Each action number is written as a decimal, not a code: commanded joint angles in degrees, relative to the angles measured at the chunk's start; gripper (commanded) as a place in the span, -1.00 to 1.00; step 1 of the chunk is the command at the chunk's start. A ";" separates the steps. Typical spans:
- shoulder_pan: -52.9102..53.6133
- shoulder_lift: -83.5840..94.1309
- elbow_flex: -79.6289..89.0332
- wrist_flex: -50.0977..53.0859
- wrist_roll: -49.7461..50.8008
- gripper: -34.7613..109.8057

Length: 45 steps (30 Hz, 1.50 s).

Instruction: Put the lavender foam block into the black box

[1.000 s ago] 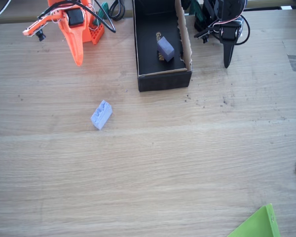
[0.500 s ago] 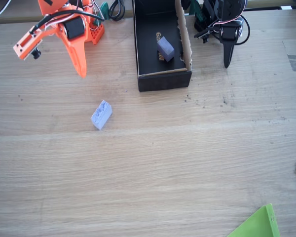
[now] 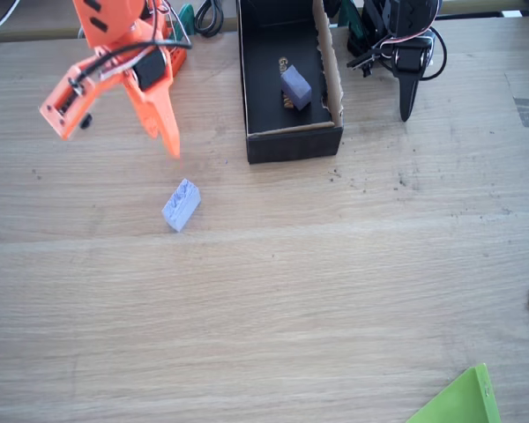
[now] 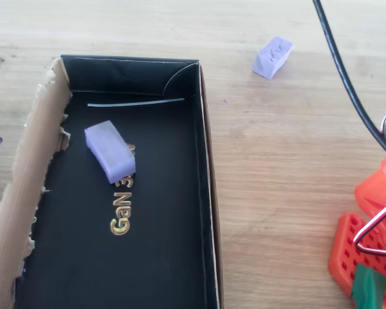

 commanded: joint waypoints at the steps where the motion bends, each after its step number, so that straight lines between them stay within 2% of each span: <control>1: 0.09 0.53 -2.46 2.37 3.25 -0.09; 17: 3.87 -10.63 -2.72 2.37 0.97 -0.11; 45: 0.18 -20.92 -6.15 1.93 7.47 -0.02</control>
